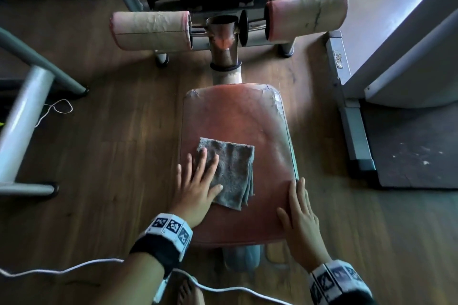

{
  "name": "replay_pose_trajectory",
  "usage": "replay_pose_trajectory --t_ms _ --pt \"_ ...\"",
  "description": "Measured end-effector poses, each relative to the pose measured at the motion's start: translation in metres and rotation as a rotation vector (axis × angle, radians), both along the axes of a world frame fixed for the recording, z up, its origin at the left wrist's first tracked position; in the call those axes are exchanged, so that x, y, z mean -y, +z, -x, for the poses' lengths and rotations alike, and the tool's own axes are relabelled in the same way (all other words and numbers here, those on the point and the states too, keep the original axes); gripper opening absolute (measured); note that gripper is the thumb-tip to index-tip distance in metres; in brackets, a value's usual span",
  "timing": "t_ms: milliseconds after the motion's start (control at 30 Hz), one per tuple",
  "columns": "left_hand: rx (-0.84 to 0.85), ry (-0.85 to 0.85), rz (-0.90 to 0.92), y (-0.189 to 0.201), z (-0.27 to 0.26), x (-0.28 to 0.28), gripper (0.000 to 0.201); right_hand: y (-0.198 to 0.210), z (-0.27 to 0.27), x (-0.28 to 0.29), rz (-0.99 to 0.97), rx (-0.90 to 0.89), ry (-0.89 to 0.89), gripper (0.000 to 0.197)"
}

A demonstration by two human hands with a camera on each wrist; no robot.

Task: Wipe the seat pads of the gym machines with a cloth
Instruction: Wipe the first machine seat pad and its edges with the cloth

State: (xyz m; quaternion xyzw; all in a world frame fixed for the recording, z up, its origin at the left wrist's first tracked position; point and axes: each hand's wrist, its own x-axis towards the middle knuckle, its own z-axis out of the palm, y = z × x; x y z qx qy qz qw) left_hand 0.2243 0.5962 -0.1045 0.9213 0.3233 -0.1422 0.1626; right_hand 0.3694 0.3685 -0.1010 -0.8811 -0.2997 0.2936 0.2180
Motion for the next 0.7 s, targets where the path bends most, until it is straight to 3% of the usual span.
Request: replay_pose_trajectory --t_ms 200,433,567,700 --pt "-0.039 0.133 -0.04 0.001 -0.024 0.06 0.071 0.0 -0.005 0.006 -0.029 -0.02 0.026 0.072" --pt "-0.001 0.163 0.139 0.013 -0.049 0.116 0.081 0.019 -0.016 0.008 -0.16 -0.266 -0.096 0.06" --pt "0.151 0.206 0.208 0.02 -0.027 0.092 0.077 0.037 -0.012 -0.009 -0.127 0.038 -0.012 0.053" --pt "0.31 0.372 0.17 0.01 0.009 0.048 0.079 0.035 -0.003 -0.037 -0.073 0.186 0.357 0.062"
